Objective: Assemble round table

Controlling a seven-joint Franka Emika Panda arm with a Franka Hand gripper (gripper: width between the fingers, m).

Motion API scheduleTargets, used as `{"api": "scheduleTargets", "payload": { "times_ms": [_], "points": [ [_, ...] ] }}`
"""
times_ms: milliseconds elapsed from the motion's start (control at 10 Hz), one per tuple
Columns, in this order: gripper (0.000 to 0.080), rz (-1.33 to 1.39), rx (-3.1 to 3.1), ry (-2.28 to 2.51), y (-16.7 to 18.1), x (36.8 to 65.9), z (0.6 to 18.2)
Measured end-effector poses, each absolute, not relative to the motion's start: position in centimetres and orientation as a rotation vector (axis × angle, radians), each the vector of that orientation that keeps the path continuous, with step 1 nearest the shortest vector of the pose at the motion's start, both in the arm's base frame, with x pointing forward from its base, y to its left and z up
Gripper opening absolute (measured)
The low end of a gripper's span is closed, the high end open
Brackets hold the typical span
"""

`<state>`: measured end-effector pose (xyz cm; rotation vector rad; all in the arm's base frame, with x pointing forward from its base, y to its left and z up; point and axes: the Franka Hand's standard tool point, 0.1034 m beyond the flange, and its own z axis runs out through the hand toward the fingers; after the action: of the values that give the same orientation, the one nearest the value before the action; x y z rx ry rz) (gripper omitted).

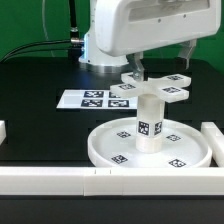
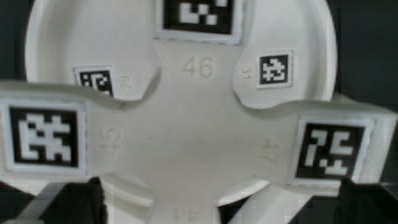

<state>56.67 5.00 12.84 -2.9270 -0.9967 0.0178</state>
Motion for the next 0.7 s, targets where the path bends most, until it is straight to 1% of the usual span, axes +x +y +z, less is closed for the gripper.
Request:
{"api": "scheduleTargets", "payload": {
  "times_ms": [300,700],
  "points": [
    [0.0649,0.024,-2.838,-1.236,4.3,56.6,12.8],
    [0.0649,-0.005,-2.542,-1.778,3.4,56.6,12.6]
  ]
}}
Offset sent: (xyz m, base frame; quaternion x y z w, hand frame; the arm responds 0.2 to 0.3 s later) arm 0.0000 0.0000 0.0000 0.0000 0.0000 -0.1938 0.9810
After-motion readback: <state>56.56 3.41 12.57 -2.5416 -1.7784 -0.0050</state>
